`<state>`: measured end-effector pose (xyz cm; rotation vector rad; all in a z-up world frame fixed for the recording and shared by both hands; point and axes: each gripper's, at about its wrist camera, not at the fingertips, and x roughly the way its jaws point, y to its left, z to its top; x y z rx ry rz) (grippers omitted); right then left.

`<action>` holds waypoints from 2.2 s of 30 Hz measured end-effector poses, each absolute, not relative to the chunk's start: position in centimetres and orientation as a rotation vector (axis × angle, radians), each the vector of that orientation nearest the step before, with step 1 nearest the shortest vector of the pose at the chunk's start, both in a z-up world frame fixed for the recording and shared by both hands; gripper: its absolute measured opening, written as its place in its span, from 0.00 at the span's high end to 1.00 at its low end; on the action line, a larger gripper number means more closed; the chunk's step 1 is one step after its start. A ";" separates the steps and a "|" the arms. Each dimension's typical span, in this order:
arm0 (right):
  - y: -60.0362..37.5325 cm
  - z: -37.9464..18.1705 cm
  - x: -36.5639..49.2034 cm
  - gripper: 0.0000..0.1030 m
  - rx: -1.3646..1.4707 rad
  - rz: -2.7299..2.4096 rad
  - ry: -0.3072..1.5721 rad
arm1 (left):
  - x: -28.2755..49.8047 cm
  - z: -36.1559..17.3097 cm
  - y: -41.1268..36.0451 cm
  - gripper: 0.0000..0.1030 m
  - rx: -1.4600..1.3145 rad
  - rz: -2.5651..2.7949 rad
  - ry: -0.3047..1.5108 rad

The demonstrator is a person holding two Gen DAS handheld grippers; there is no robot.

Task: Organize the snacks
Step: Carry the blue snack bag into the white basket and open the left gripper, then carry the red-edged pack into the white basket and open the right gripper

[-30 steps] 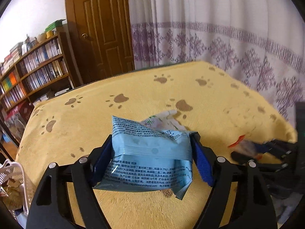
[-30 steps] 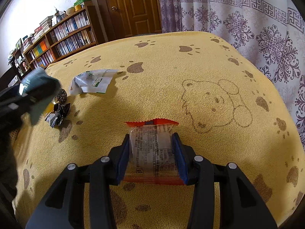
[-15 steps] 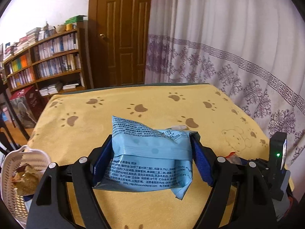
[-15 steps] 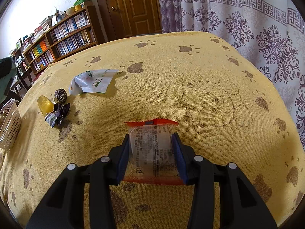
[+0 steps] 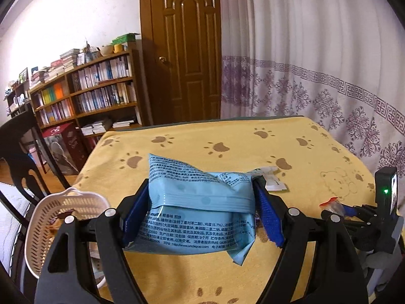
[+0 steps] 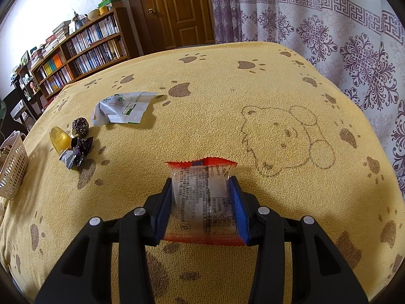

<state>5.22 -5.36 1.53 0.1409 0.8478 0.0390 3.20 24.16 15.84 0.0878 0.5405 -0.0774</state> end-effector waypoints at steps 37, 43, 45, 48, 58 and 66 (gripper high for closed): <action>-5.7 1.6 5.2 0.57 0.152 0.043 0.847 | -4.5 20.0 41.4 0.23 -0.045 0.214 0.432; -5.8 1.5 5.2 0.57 0.157 0.046 0.846 | -4.3 19.7 43.1 0.22 -0.072 0.224 0.455; -5.8 1.5 5.2 0.57 0.157 0.046 0.846 | -4.0 19.5 43.2 0.21 -0.072 0.230 0.468; -5.8 1.5 5.2 0.57 0.158 0.046 0.845 | -3.2 18.9 43.2 0.09 -0.079 0.250 0.491; -5.8 1.5 5.2 0.57 0.158 0.046 0.845 | -4.0 19.6 44.1 0.05 -0.109 0.283 0.463; -5.8 1.5 5.2 0.57 0.159 0.046 0.845 | -4.2 19.8 44.7 0.03 -0.148 0.298 0.459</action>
